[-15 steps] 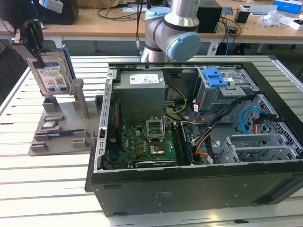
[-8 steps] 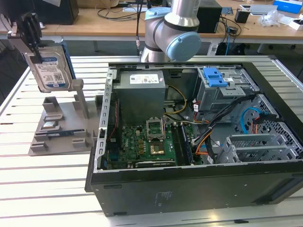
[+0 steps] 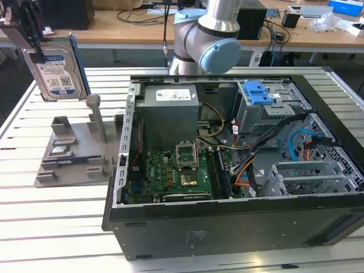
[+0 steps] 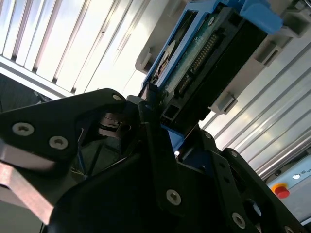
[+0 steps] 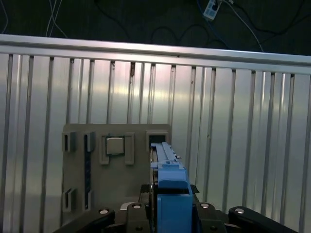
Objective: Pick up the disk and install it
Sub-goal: 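Pick up the disk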
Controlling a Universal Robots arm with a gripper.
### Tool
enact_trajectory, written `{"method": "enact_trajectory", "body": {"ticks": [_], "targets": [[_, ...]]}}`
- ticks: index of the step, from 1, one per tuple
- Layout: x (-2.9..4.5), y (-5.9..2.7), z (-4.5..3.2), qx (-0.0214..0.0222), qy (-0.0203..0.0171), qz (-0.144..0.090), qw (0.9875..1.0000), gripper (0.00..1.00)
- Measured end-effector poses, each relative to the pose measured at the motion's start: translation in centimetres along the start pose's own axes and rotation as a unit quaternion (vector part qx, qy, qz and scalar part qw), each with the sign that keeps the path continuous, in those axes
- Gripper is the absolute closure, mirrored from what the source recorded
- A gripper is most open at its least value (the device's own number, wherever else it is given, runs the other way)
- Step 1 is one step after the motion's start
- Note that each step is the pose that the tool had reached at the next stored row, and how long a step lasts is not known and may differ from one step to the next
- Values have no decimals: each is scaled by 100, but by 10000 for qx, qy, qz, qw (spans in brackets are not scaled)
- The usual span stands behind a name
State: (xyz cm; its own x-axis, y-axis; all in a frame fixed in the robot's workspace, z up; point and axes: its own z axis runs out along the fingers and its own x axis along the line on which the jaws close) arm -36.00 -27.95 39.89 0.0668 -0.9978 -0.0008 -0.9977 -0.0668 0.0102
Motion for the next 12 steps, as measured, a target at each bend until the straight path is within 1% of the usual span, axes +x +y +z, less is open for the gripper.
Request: {"method": "enact_trajectory", "body": {"ticks": [3,5,12], "targets": [[-2,1,-78,1,0,0,10000,63],[-3,1,-160,0,0,0,10000,63],[-6,3,-345,1,0,0,10000,63]]}}
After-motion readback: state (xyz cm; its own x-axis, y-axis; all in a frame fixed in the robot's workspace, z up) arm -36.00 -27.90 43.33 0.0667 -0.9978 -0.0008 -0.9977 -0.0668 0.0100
